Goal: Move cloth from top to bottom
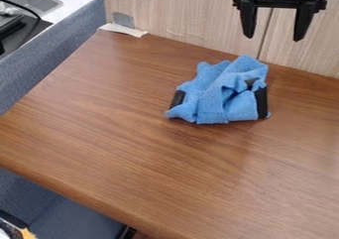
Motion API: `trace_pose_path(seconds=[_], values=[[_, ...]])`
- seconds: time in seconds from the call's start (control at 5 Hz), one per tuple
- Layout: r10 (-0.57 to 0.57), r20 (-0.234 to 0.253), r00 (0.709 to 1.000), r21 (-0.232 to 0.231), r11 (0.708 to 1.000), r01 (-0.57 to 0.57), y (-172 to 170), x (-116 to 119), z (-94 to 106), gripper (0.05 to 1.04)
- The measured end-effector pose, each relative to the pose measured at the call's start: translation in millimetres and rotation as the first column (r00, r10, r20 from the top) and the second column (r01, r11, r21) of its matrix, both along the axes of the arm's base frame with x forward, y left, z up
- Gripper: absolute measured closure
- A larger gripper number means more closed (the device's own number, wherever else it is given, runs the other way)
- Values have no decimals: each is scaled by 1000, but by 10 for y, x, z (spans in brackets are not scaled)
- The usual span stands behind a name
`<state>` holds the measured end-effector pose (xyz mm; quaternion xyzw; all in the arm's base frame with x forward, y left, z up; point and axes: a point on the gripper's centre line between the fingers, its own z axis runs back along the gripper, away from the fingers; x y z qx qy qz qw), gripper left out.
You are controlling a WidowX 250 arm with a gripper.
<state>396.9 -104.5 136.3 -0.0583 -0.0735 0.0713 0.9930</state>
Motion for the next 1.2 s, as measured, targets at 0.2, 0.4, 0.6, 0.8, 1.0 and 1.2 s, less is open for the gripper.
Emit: trace_pose_path(seconds=[0.2, 0.4, 0.6, 0.8, 1.0, 1.2], values=[[6, -41, 999, 10, 1000, -6, 4, -8, -159, 83], [59, -76, 995, 38, 998, -56, 148, -42, -338, 83], [131, -119, 984, 60, 990, -124, 390, -160, -633, 83], [157, -130, 979, 65, 987, -150, 484, -209, -731, 83], [158, -131, 979, 77, 986, -149, 524, -201, -776, 83], [142, -198, 970, 73, 989, -130, 534, -233, -1065, 83]])
